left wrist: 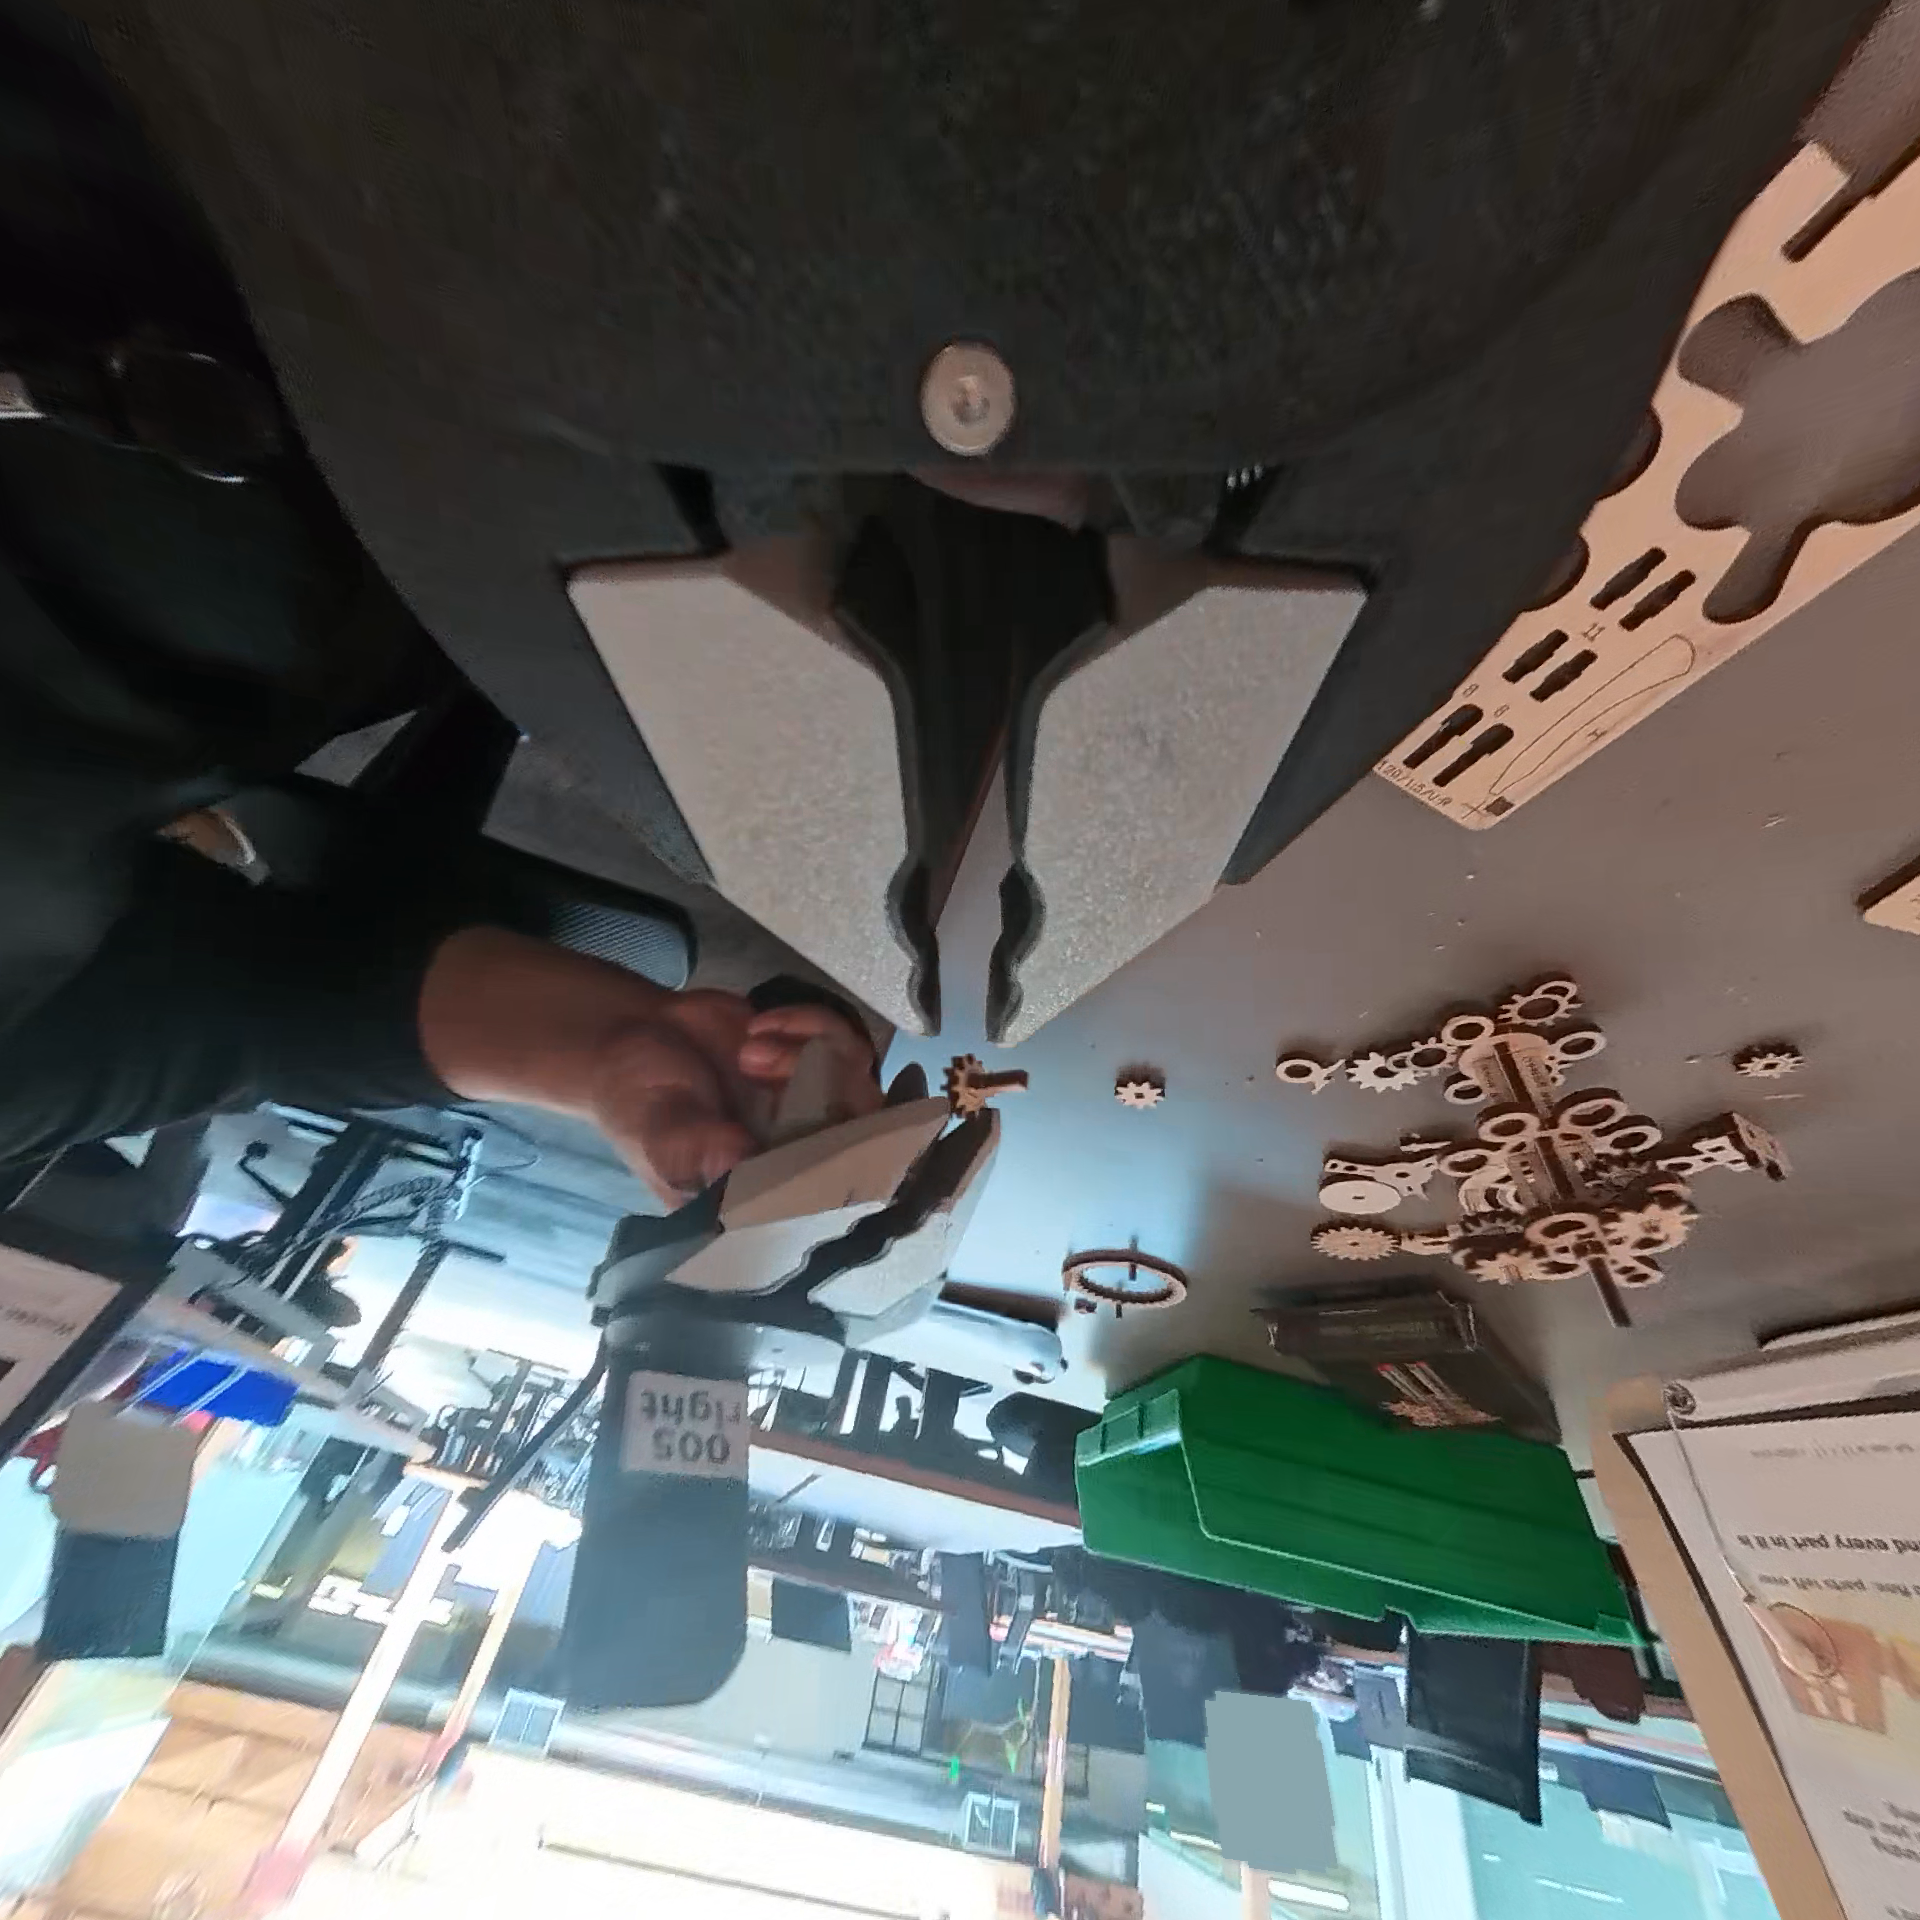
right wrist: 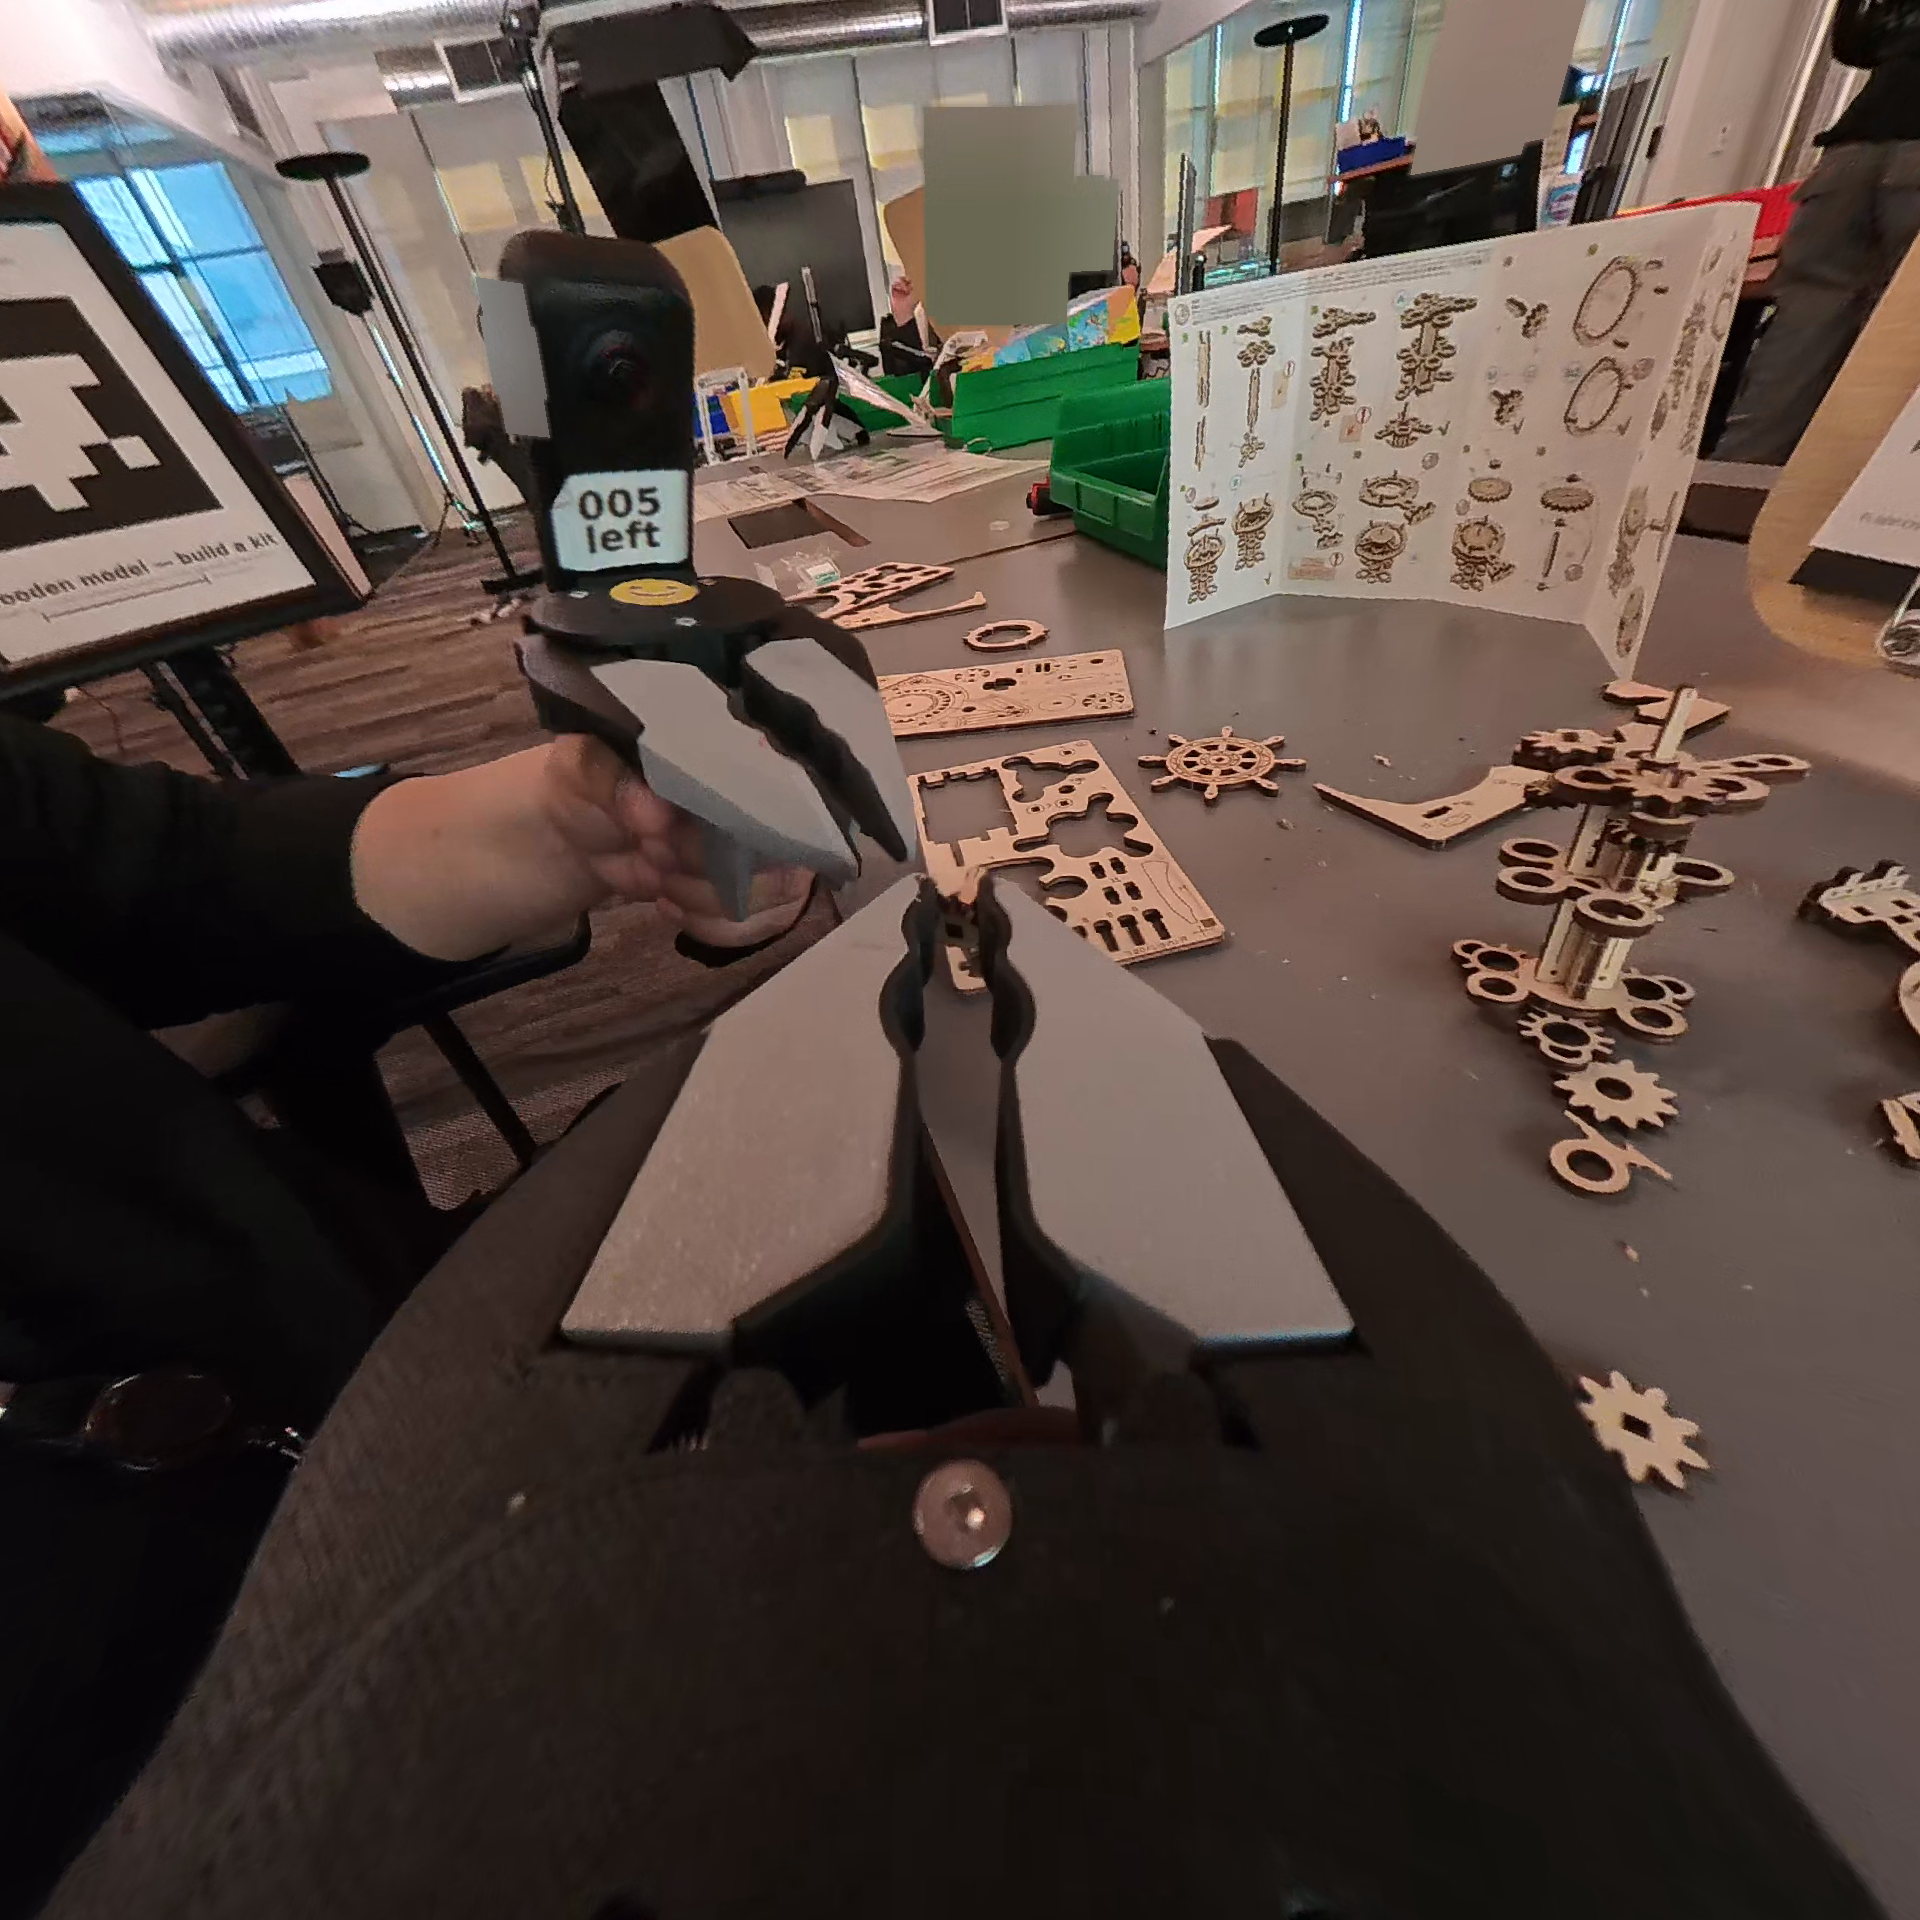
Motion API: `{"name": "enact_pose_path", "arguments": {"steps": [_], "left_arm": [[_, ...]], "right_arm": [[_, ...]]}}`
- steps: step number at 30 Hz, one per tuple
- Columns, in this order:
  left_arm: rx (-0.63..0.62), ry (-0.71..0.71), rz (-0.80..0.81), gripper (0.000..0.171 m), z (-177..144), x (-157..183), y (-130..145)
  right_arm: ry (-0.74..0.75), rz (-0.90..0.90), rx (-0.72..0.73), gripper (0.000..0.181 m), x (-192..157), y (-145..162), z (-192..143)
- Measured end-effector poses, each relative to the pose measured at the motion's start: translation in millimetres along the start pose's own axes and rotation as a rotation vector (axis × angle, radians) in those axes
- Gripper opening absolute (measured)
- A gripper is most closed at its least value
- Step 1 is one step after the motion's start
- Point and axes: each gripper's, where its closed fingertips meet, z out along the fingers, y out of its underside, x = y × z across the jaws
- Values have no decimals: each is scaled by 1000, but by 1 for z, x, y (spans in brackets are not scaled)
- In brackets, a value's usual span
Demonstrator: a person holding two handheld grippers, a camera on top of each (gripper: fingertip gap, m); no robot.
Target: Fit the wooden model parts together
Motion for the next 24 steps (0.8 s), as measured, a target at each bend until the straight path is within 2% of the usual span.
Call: {"name": "enact_pose_path", "arguments": {"steps": [5, 11, 16, 24], "left_arm": [[-11, 28, -50, 10, 2, 0, 6], [-122, -113, 36, 11, 5, -22, 26], [-210, -158, 105, 13, 11, -25, 43], [-205, -150, 86, 12, 10, -26, 43]], "right_arm": [[-22, 11, 16, 4, -1, 2, 1], [26, -18, -18, 4, 6, 11, 1], [36, 8, -8, 4, 13, 15, -1], [26, 27, 8, 4, 13, 14, -2]]}}
